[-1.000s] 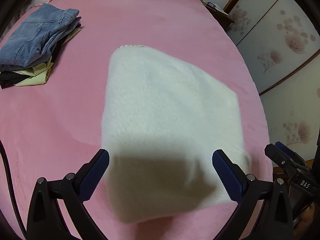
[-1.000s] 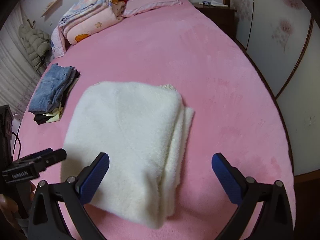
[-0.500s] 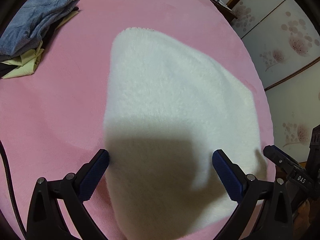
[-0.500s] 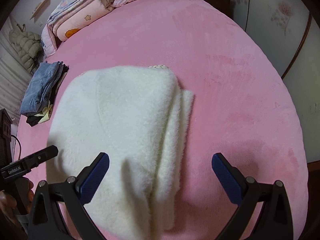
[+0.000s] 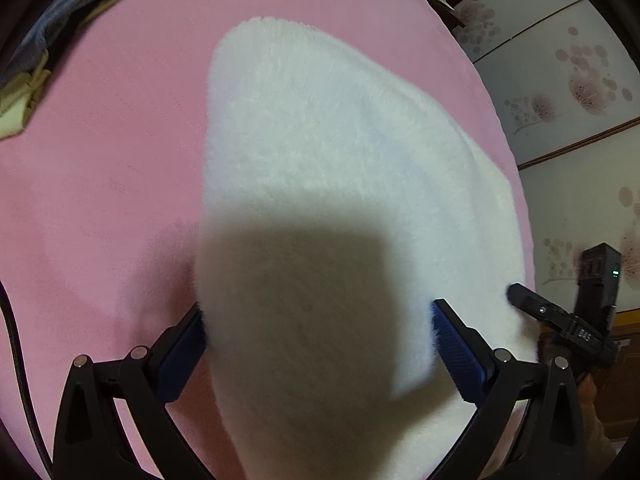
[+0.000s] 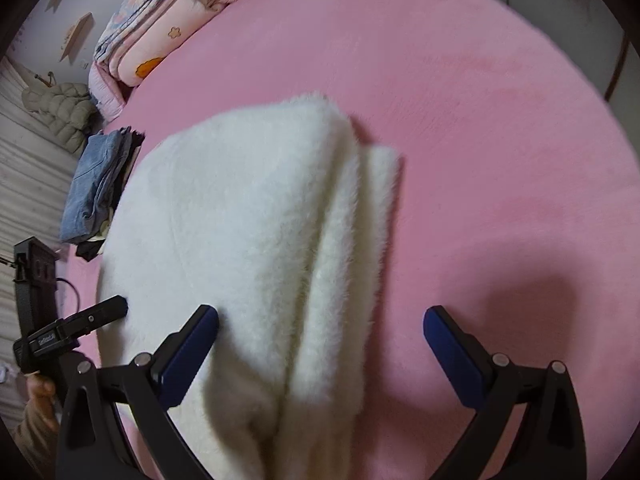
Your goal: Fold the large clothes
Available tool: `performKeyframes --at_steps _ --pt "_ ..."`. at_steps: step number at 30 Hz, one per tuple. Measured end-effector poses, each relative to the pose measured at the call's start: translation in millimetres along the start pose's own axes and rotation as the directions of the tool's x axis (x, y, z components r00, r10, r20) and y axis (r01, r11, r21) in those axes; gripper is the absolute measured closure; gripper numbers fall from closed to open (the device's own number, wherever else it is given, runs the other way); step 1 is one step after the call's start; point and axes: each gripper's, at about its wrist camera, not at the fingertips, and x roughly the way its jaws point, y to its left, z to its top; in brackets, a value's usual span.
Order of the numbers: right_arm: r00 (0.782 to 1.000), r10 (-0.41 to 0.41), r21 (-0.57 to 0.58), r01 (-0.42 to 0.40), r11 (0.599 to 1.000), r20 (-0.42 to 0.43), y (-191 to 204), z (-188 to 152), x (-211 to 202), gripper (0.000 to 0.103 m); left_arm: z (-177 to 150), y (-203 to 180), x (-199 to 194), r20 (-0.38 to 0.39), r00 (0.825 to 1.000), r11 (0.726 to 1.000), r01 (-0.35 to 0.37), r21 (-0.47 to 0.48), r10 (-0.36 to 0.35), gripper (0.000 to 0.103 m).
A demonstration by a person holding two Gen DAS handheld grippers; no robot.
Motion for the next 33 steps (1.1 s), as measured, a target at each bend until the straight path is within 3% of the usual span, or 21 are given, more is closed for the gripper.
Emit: performKeyframes --at_steps 5,10,13,21,24,26,28,31,33 --pt "0.989 0.136 0.06 -0.132 0.989 -0.061 -14.8 6.3 19.0 0.0 2.0 13.4 18.1 -0.056 0.991 0.992 0.118 -0.043 -0.12 0.0" --pt "0.973 0.213 0.057 -0.208 0.976 -0.092 -17.9 10.8 31.4 0.002 4.9 16.4 33.3 -0.098 0.976 0.981 0.192 -0.039 -0.195 0.0" --pt "0.948 0.292 0.028 -0.291 0.956 -0.13 -10.3 13.8 40.1 0.018 6.9 15.0 41.7 -0.119 0.967 0.974 0.223 -0.039 -0.226 0.0" --pt "0.922 0.36 0.068 -0.354 0.933 -0.145 -10.8 17.0 56.7 0.019 11.0 15.9 54.9 -0.153 0.941 0.953 0.299 -0.043 -0.302 0.0" --pt "0.921 0.365 0.053 -0.361 0.931 -0.136 -7.9 16.5 55.7 0.032 5.8 10.9 48.6 -0.121 0.96 0.967 0.253 -0.018 -0.253 0.008" --pt "0.927 0.354 0.041 -0.352 0.935 -0.123 -5.0 16.0 49.6 0.049 -0.3 4.9 39.8 -0.093 0.975 0.98 0.201 -0.014 -0.201 0.017" --pt "0.936 0.335 0.026 -0.334 0.942 -0.104 -0.8 15.2 39.2 0.058 -5.3 -8.4 30.1 -0.053 0.989 0.991 0.136 0.012 -0.136 0.025" --pt "0.967 0.243 -0.023 -0.245 0.969 -0.078 17.8 10.7 23.6 0.062 -14.2 -31.7 15.0 0.014 0.999 0.997 0.046 0.055 -0.046 0.032" --pt "0.976 0.209 -0.023 -0.211 0.977 -0.06 25.0 9.3 17.1 0.063 -17.2 -39.7 6.7 0.037 0.999 0.998 0.033 0.062 -0.035 0.035"
